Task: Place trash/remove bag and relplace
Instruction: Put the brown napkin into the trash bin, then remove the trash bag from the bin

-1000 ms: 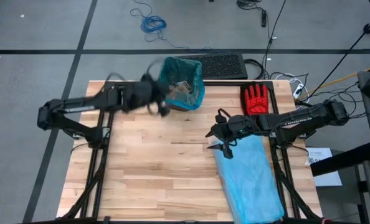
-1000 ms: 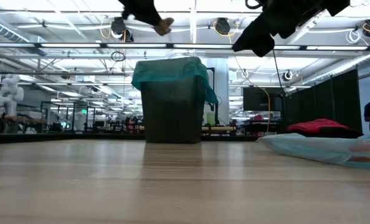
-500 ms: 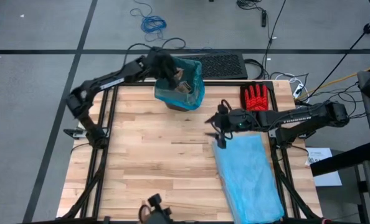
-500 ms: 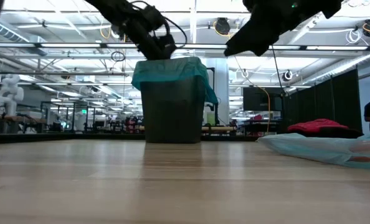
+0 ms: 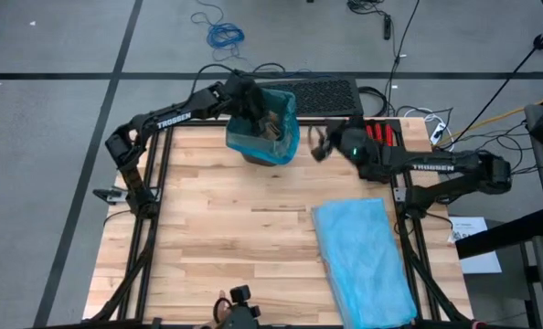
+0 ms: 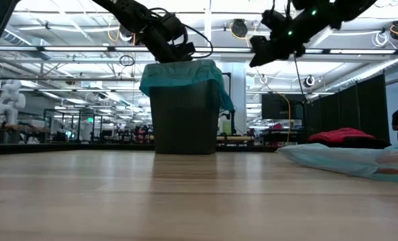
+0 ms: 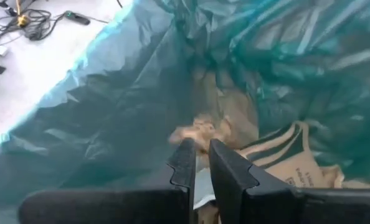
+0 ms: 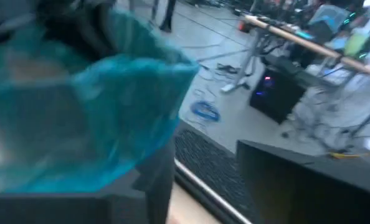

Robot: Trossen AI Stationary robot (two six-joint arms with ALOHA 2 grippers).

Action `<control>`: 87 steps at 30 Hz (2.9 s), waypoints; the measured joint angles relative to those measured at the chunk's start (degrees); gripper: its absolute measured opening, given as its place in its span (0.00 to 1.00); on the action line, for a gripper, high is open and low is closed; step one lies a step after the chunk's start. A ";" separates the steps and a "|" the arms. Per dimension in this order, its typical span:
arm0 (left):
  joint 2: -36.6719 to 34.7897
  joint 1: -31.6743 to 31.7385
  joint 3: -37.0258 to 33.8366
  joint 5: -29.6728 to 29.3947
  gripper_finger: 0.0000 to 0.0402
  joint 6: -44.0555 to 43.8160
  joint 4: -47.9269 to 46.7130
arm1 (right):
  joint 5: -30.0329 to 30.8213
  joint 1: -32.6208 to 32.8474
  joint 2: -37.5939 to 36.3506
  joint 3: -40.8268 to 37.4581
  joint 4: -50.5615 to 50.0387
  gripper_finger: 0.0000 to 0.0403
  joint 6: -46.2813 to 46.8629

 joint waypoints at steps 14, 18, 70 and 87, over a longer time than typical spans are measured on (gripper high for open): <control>-10.35 -3.14 0.00 -0.68 0.07 1.56 0.22 | -36.09 -26.28 17.82 5.08 22.27 0.00 6.82; -14.48 -3.76 0.00 -1.73 0.04 -0.10 -1.02 | -42.61 -26.67 25.52 12.36 22.06 0.00 7.49; -45.20 -0.41 -33.79 -7.58 0.00 -21.96 -6.18 | -20.42 15.71 20.86 8.55 2.95 0.19 -47.41; -45.18 -0.50 -33.79 -7.61 0.00 -21.34 -5.35 | -15.36 15.31 35.99 12.96 20.16 0.40 -71.15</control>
